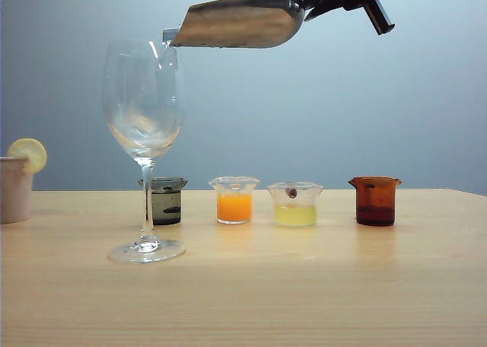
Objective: Pick up the ice scoop on the desk filled with ice cubes, pour the ice into the goblet, and finally put the scoop back on the table.
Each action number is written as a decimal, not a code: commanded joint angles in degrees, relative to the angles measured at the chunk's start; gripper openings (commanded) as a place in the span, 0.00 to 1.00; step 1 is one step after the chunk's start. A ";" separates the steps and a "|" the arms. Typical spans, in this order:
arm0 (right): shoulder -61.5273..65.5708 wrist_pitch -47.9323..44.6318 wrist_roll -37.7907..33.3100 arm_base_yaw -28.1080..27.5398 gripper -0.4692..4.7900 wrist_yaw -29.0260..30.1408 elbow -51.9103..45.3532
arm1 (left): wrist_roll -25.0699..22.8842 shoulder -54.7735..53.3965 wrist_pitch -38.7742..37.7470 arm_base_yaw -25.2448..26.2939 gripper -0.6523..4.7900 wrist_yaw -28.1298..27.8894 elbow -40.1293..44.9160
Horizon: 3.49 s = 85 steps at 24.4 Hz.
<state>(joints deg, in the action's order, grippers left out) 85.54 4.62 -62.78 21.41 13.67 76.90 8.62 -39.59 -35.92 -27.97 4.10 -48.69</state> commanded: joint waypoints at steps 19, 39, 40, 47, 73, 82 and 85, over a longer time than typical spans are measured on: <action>-0.52 -1.84 0.24 0.28 0.08 0.55 0.50 | 0.00 0.13 0.15 -0.04 0.11 0.20 -0.35; -0.68 -1.79 0.79 -0.28 0.08 2.27 0.50 | -0.02 0.15 0.17 -0.04 0.11 0.20 -0.37; -0.70 -1.86 0.07 -0.92 0.08 3.52 0.50 | -0.02 0.15 0.17 -0.04 0.11 0.20 -0.37; -0.68 -1.90 -5.25 -2.29 0.08 6.95 0.44 | -0.07 0.15 1.81 -0.04 0.11 0.87 -0.42; -3.39 -6.51 1.77 -44.33 0.08 17.51 -6.91 | -6.32 -13.42 6.97 -20.44 0.11 -9.20 -17.75; 2.67 -19.41 3.78 -47.78 0.08 17.35 -18.64 | -6.32 -14.34 5.90 -20.41 0.11 -8.15 -17.75; 6.43 -20.96 4.83 -49.48 0.08 17.79 -18.67 | -6.32 -14.38 5.86 -20.41 0.11 -8.15 -17.75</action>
<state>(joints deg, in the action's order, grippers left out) 90.76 -15.70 -58.50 -27.27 31.00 58.30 2.39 -54.00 -30.68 -48.40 -4.27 -66.22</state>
